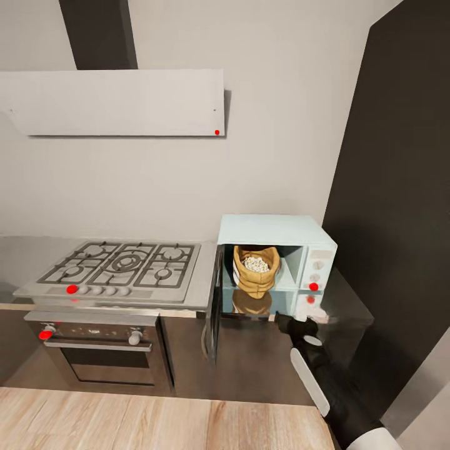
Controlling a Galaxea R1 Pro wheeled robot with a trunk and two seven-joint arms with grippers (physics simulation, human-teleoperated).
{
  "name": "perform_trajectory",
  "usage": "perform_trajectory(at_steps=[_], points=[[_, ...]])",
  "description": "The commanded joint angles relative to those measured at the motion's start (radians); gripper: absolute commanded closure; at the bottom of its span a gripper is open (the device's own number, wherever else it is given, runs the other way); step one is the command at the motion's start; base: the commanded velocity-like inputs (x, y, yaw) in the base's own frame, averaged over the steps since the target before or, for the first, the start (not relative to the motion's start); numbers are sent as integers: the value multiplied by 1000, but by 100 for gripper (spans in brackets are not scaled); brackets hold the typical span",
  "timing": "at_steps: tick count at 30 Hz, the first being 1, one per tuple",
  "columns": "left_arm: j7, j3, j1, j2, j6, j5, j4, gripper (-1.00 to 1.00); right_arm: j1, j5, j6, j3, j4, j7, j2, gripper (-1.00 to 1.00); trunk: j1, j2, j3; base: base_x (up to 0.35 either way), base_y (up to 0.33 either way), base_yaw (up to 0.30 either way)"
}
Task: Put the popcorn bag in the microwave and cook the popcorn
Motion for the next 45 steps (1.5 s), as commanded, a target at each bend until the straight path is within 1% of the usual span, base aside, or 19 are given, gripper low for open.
perform_trajectory(at_steps=[1,2,4,5,8,9,12,15,16,18,23,25,28,30,35,38,45], points=[[-1,5,-1,-1,-3,3,1,-100,-7,-1,-115,86,69,19,-1,-100,1,-2,-2,0,0,0],[-1,6,-1,-1,-3,3,1,-100,-24,1,-247,164,169,48,4,-100,1,-2,-2,0,0,0],[-1,6,-1,-1,-4,3,1,-100,-50,3,-342,194,240,71,17,-100,1,-2,-2,0,0,0],[-1,6,-1,-1,-4,3,1,-100,-81,5,-413,207,313,108,32,-100,1,-2,-2,0,0,0],[-1,6,-1,-1,-3,3,1,-100,-150,6,-480,215,452,179,42,-100,1,-2,-2,0,0,0],[-1,6,-1,-1,-3,3,1,-100,-185,6,-520,217,523,209,47,-100,1,-2,-2,0,0,0],[-1,6,-1,0,-3,3,1,-100,-225,6,-570,218,609,242,50,-100,1,-2,-2,0,0,0],[-1,6,-1,-1,-3,3,1,-100,-268,8,-592,219,664,257,51,-100,1,-2,-2,0,0,0],[-1,6,-1,-1,-3,3,1,-100,-280,14,-596,219,680,260,51,-100,1,-2,-2,0,0,0],[-1,6,-1,-2,-3,3,1,-100,-294,22,-599,219,691,261,52,-100,1,-2,-2,0,0,0],[-1,7,-2,-1,-3,3,1,-100,-321,26,-601,218,714,262,59,-100,1,-2,-2,62,0,0],[-1,7,-1,-1,-3,3,1,-100,-326,27,-607,218,747,262,69,-100,1,-2,-2,258,0,0],[-1,6,-1,-1,-3,3,1,-100,-329,36,-640,226,790,263,89,-100,1,-2,-2,261,0,0],[-1,6,-1,-2,-3,3,1,-100,-329,52,-653,236,800,263,99,-100,1,-2,-2,94,0,0],[-1,7,-1,-1,-3,3,1,-100,-329,61,-659,241,805,263,123,-100,1,-2,-2,16,0,0],[-1,7,-1,-1,-3,3,2,-100,-329,61,-660,243,806,263,128,-100,1,-2,-2,12,0,0],[-1,7,-1,0,-3,3,2,-100,-330,61,-660,243,806,262,127,-100,1,-2,-2,125,0,0]])
